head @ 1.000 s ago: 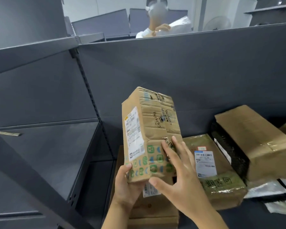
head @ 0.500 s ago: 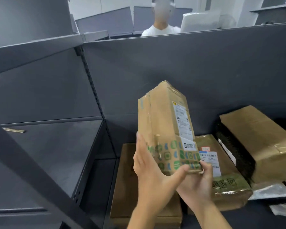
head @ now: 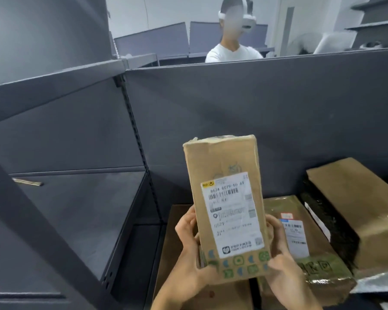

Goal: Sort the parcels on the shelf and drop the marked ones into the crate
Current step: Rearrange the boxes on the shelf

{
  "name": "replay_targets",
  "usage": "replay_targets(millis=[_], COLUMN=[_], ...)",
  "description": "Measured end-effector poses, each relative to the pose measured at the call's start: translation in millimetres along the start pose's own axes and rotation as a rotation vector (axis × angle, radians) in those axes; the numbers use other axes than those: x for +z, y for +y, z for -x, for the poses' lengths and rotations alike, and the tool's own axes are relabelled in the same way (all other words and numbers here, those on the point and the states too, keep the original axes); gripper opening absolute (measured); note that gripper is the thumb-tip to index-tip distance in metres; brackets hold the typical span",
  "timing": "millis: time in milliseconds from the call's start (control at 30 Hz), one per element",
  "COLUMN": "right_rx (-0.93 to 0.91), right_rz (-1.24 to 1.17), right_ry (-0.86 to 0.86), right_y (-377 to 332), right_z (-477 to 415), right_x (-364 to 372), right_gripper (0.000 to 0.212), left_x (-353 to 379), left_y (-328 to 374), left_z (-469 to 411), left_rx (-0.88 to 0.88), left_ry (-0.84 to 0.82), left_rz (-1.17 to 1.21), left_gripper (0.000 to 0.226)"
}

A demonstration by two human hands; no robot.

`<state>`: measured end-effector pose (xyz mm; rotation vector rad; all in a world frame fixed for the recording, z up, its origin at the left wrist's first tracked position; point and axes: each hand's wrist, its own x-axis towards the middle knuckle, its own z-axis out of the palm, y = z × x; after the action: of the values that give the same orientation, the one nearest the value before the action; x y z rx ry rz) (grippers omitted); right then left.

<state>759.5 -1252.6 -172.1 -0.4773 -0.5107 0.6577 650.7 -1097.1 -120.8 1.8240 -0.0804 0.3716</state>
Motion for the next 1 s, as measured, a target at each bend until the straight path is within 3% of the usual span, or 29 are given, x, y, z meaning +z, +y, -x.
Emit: replay_targets(millis=[67, 200, 233, 333, 433, 467, 567, 633, 700, 767, 833, 1000], right_rx=[-0.045, -0.015, -0.004, 0.049, 0.08, 0.083, 0.134, 0.1, 0.113, 0.137, 0.248, 0.504], right_rz=[0.228, 0.375, 0.385, 0.448, 0.566, 0.591, 0.682, 0.81, 0.736, 0.811, 0.681, 0.67], right_ry=[0.171, 0.262, 0.244, 0.118, 0.1, 0.12, 0.228, 0.252, 0.29, 0.306, 0.329, 0.337], right_y=[-2, -3, -5, -11, -10, -8, -5, -7, -4, 1, 17, 69], right_z=[6, 4, 4, 4, 2, 3, -12, -15, -17, -16, -21, -35], right_x=[6, 13, 17, 25, 22, 23, 14, -11, -37, -20, 2, 4], right_gripper=[0.067, 0.061, 0.056, 0.05, 0.073, 0.078, 0.083, 0.071, 0.066, 0.07, 0.079, 0.058], left_x=[-1, 0, 0, -14, -14, -14, -13, -12, -14, -14, -17, -44], left_y=[-5, -7, -5, -16, -25, -16, -16, -28, -38, -43, -47, -75], left_z=[-2, -2, -8, -17, -23, -31, -36, -33, -19, -10, -6, 8], left_rx=[0.007, 0.072, 0.055, -0.039, -0.054, -0.146, -0.296, -0.327, -0.349, -0.365, -0.358, -0.507], left_ry=[-0.002, 0.004, 0.011, 0.237, 0.26, 0.245, 0.155, 0.14, 0.116, 0.106, 0.101, 0.315], left_rz=[-0.01, 0.025, 0.052, 0.233, 0.261, 0.253, 0.238, 0.235, 0.365, 0.43, 0.435, 0.496], left_gripper=[0.096, 0.083, 0.081, 0.057, 0.103, 0.111, 0.122, 0.12, 0.104, 0.079, 0.063, 0.043])
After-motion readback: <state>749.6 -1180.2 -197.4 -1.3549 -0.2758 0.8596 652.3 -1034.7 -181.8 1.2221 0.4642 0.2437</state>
